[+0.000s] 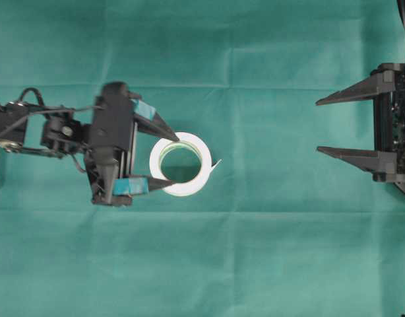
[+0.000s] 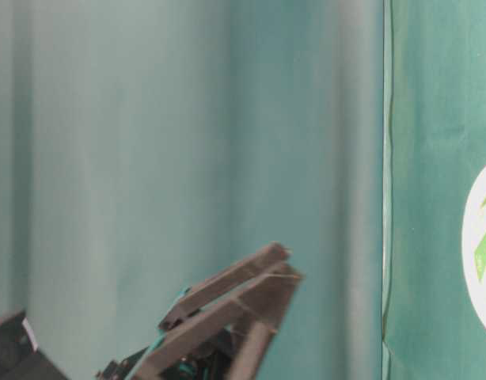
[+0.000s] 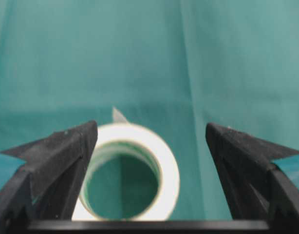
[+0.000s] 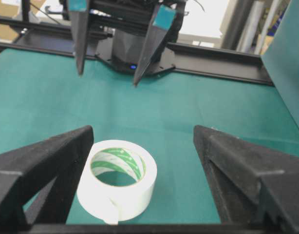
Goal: Peel off the duct tape with your right arm.
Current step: 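Close the left gripper on the tape roll's rim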
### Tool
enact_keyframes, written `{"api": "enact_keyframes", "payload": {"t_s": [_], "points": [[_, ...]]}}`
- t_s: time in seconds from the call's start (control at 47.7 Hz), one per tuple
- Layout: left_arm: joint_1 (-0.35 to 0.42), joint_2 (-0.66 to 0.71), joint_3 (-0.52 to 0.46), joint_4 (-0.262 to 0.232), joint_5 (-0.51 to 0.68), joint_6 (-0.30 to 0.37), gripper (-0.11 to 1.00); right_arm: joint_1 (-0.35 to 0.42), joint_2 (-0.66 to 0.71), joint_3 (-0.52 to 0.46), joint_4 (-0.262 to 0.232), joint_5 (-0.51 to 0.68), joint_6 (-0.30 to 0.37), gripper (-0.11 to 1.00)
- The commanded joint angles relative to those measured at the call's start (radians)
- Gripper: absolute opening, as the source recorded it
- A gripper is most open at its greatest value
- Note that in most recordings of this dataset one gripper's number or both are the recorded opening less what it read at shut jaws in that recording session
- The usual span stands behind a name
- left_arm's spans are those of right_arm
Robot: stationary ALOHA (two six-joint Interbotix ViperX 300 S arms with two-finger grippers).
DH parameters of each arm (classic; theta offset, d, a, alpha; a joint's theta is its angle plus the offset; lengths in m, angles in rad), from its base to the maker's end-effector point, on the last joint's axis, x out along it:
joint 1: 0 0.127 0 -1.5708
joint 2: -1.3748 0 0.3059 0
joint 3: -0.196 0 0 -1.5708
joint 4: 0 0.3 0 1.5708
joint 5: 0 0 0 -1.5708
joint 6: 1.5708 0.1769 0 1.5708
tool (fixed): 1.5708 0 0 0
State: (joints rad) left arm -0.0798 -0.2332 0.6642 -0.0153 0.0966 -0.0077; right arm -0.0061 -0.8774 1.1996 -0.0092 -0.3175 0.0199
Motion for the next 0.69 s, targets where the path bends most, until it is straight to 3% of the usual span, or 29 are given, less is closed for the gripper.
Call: {"api": "enact_keyframes", "payload": {"t_s": [0.0,0.272,0.671], "points": [[-0.009,0.018,-0.052,-0.002,0.083,0.000,0.98,-0.002,0.005,-0.021,-0.002,-0.011,-0.002,0.76],[-0.017,0.098,-0.120,-0.002,0.252,0.002,0.98,-0.002,0.003,-0.017,0.000,-0.011,-0.002,0.76],[-0.025,0.198,-0.160,-0.002,0.255,0.003,0.97,-0.002,0.005,-0.011,-0.002,-0.018,-0.002,0.76]]}}
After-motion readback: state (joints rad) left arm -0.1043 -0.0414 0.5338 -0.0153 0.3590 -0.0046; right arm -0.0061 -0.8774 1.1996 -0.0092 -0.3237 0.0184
